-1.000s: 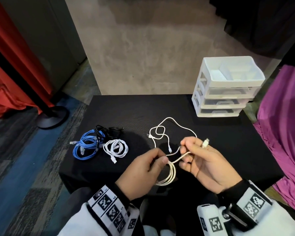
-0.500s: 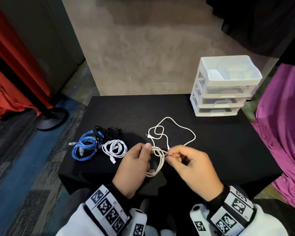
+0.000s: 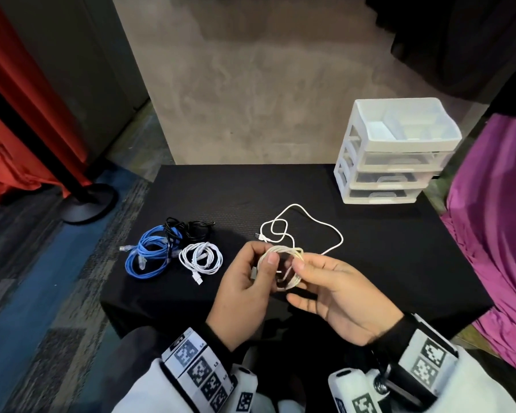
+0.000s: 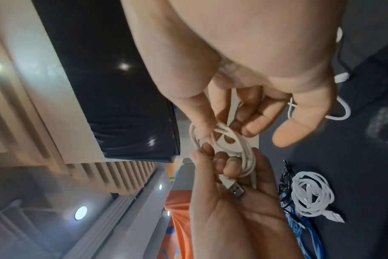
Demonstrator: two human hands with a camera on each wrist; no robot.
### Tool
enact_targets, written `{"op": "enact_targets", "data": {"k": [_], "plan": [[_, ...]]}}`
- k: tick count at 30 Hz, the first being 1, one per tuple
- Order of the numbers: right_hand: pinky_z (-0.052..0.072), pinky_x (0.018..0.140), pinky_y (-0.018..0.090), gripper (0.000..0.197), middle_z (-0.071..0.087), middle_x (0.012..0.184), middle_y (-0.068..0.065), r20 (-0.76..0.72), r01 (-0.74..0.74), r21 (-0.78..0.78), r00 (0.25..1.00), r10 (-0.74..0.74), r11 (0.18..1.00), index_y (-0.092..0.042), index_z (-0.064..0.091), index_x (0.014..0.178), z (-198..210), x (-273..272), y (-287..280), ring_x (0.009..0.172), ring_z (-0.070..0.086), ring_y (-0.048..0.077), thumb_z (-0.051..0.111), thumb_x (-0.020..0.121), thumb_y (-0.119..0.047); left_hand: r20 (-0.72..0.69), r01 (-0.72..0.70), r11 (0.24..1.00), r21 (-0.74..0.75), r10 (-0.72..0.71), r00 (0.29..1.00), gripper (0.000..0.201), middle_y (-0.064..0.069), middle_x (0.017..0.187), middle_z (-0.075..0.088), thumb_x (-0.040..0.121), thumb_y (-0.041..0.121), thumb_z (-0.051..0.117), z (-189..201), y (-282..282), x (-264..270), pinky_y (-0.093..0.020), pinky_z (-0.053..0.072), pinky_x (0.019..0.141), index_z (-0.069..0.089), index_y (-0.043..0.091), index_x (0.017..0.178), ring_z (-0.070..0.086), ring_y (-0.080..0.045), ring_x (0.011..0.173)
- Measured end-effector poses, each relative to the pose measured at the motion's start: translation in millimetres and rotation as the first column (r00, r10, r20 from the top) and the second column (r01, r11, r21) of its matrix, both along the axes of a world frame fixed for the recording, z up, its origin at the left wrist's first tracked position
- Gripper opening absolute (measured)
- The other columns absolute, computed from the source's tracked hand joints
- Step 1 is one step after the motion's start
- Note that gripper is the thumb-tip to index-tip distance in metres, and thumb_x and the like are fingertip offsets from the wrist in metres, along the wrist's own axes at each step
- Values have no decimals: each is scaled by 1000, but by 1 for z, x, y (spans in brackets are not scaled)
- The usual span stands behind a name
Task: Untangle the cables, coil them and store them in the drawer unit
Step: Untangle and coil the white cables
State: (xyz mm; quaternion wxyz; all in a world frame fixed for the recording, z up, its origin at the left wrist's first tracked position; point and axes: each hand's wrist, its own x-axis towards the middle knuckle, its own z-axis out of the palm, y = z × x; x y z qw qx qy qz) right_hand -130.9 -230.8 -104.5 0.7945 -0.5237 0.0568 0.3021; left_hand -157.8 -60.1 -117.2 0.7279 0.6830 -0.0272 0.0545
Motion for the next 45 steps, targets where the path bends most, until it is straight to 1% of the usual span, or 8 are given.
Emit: {"op": "enact_targets", "data": {"k": [11,18,23,28,31,37,40,45], "plan": [[52,86,40,19,42,71,5,106,-88,146,992,73,985,-9,60,105,9,5,4,75,48,17,68,93,-22,86,-95,979,180,81,993,14,3,98,78,101,18,61,-3,8,6,-23,53,85,73,17,109,73,-12,94],[53,91,38,14,72,90,13,415,-63,-222,897,153,973,-8,65,116,-3,6,-4,86,66,23,59,104,-6,-152,-88,996,-5,86,985,15,2,76,69,96,26,65,-2,16,8,-33,60,66,79,23,102,65,-12,72],[53,99,34,30,77,111,-13,676,183,-553,668,310,813,-28,63,132,-15,11,1,107,72,12,57,105,-14,-325,-64,987,-150,12,946,19,1,77,64,101,27,61,-4,17,10,-26,58,64,75,18,108,63,-7,70],[50,81,14,29,75,107,-12,649,173,-526,714,262,832,-31,62,132,-27,19,9,82,66,0,58,105,-19,-368,-105,991,-84,67,927,16,0,85,69,101,23,62,-17,24,16,-39,63,74,72,12,108,69,-13,78],[45,85,8,27,70,113,-7,580,132,-519,780,235,845,-28,64,128,-40,28,11,96,65,3,63,103,-18,-381,-245,968,57,248,890,7,1,86,76,98,23,69,-39,47,31,-48,60,84,75,19,98,75,-28,86],[44,92,26,13,62,100,-14,560,308,-772,742,368,556,-25,73,108,-93,67,-10,97,60,14,71,96,-29,-308,-401,840,366,516,799,15,8,92,78,92,36,74,-67,116,70,-31,55,89,79,23,98,71,-11,94],[32,95,23,23,62,111,-10,514,340,-843,739,435,418,-22,71,116,-105,80,-17,112,49,21,71,95,-32,-335,-433,801,414,576,745,19,5,91,76,91,36,75,-74,136,85,-27,51,82,79,21,102,70,-12,89],[28,105,22,32,62,120,-11,398,241,-910,732,553,337,-28,70,117,-120,86,-22,125,34,16,72,92,-47,-341,-404,745,531,625,703,31,2,102,75,91,41,74,-84,149,91,-32,51,92,77,19,113,68,-18,101]]}}
